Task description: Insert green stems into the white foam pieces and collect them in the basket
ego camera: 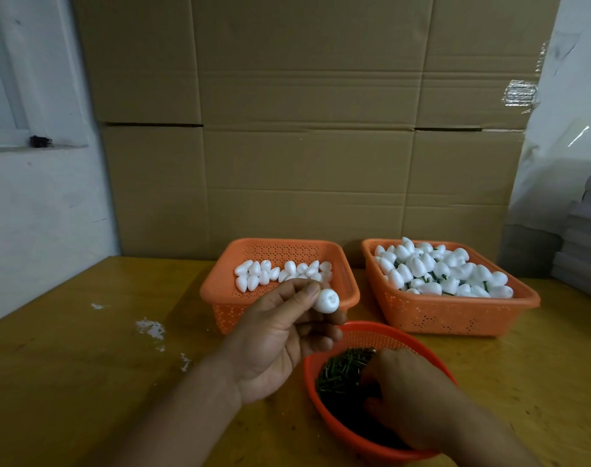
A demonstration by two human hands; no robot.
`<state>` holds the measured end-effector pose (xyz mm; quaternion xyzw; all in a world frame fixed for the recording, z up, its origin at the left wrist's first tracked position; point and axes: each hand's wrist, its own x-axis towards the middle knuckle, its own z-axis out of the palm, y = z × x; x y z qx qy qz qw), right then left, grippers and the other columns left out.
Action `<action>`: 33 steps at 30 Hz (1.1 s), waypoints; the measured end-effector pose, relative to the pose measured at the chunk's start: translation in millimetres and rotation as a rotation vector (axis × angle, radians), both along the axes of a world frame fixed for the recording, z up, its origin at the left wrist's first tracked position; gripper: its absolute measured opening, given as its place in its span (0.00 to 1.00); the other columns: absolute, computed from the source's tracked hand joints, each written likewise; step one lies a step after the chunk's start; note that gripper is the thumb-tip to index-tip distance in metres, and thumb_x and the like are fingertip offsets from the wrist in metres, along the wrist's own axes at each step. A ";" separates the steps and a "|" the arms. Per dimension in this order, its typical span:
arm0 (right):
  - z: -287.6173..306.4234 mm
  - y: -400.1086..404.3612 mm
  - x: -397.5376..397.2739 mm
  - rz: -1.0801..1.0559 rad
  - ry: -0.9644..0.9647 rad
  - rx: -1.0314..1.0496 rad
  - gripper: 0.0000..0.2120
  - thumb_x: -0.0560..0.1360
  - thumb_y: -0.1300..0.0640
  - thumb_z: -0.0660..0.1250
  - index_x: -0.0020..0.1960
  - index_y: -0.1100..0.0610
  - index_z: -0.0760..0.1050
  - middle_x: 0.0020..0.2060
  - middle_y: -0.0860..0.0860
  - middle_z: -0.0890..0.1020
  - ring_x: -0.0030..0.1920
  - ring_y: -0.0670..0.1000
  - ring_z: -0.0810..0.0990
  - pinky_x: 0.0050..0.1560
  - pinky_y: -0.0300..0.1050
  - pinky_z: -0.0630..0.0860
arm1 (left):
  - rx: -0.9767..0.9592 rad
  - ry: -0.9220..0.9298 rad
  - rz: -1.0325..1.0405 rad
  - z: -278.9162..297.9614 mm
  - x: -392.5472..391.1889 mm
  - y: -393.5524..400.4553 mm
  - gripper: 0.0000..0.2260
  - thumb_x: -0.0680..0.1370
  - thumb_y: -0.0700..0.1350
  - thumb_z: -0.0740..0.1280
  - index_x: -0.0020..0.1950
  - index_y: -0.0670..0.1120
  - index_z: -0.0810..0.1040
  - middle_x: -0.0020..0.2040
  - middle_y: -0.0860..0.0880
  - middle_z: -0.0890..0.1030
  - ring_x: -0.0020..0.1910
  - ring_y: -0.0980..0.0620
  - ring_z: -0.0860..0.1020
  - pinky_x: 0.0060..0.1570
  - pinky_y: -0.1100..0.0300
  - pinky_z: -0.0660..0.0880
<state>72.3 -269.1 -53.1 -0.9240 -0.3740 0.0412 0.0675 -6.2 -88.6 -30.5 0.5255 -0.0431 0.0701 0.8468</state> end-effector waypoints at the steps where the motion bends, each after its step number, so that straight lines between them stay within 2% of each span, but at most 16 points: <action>1: -0.9 0.2 0.1 -0.003 0.004 0.016 0.08 0.77 0.52 0.67 0.55 0.50 0.80 0.51 0.47 0.83 0.51 0.48 0.82 0.53 0.47 0.81 | -0.001 0.003 -0.002 0.0 -0.2 0.0 0.09 0.79 0.47 0.66 0.50 0.45 0.84 0.45 0.38 0.83 0.39 0.48 0.82 0.35 0.60 0.79; 4: -1.9 -0.4 1.2 0.003 -0.009 0.056 0.08 0.76 0.52 0.66 0.52 0.51 0.82 0.47 0.46 0.84 0.47 0.47 0.82 0.50 0.46 0.81 | 0.008 0.023 -0.007 -0.1 -1.3 -0.3 0.10 0.78 0.49 0.66 0.49 0.46 0.85 0.43 0.40 0.83 0.37 0.49 0.82 0.33 0.61 0.78; 9: 2.5 -4.2 4.3 -0.039 -0.040 0.211 0.07 0.73 0.46 0.71 0.43 0.49 0.80 0.39 0.46 0.82 0.41 0.43 0.80 0.45 0.42 0.79 | 0.039 0.060 0.015 -1.2 -1.6 -0.3 0.11 0.78 0.52 0.66 0.46 0.48 0.86 0.41 0.42 0.82 0.34 0.51 0.80 0.31 0.62 0.75; 13: 6.8 -4.3 0.3 -0.043 -0.076 0.580 0.06 0.73 0.52 0.73 0.38 0.50 0.79 0.32 0.47 0.83 0.33 0.42 0.80 0.36 0.43 0.78 | 0.057 0.077 0.034 -1.4 -1.4 -0.3 0.12 0.79 0.53 0.66 0.46 0.50 0.86 0.39 0.44 0.81 0.33 0.52 0.78 0.30 0.63 0.74; 16: 10.4 -2.4 -6.9 0.006 0.066 0.883 0.08 0.73 0.57 0.75 0.37 0.53 0.79 0.29 0.48 0.84 0.28 0.45 0.81 0.33 0.47 0.80 | 0.045 0.085 0.051 -1.6 -1.0 -0.5 0.12 0.79 0.53 0.66 0.48 0.48 0.85 0.39 0.44 0.81 0.32 0.52 0.78 0.30 0.63 0.74; 19: 15.8 -2.0 -13.5 0.093 0.259 1.128 0.07 0.72 0.50 0.73 0.41 0.53 0.80 0.31 0.54 0.84 0.30 0.53 0.83 0.32 0.50 0.81 | 0.052 0.090 0.059 -1.1 -1.1 -0.9 0.13 0.80 0.53 0.65 0.48 0.49 0.86 0.39 0.44 0.81 0.32 0.53 0.78 0.30 0.63 0.73; 21: 17.8 -1.3 -16.3 0.143 0.332 1.233 0.08 0.71 0.48 0.71 0.42 0.52 0.81 0.33 0.57 0.84 0.30 0.54 0.83 0.31 0.46 0.80 | 0.059 0.093 0.058 -0.7 -1.7 -1.1 0.12 0.80 0.53 0.65 0.47 0.50 0.87 0.39 0.45 0.81 0.32 0.53 0.77 0.29 0.63 0.73; 26: 19.9 4.5 -20.2 0.189 0.381 1.398 0.05 0.70 0.54 0.72 0.41 0.56 0.83 0.30 0.57 0.82 0.28 0.51 0.79 0.31 0.40 0.78 | 0.082 0.094 0.063 -0.8 -3.2 -2.6 0.12 0.77 0.55 0.67 0.46 0.50 0.86 0.37 0.44 0.81 0.31 0.53 0.77 0.27 0.63 0.72; 33: 22.5 7.7 -26.3 0.141 0.558 1.533 0.08 0.66 0.60 0.72 0.44 0.58 0.85 0.35 0.62 0.85 0.35 0.56 0.86 0.36 0.42 0.82 | 0.132 0.099 0.073 -0.8 -5.1 -5.2 0.13 0.78 0.56 0.66 0.45 0.49 0.85 0.34 0.43 0.80 0.27 0.52 0.76 0.24 0.64 0.70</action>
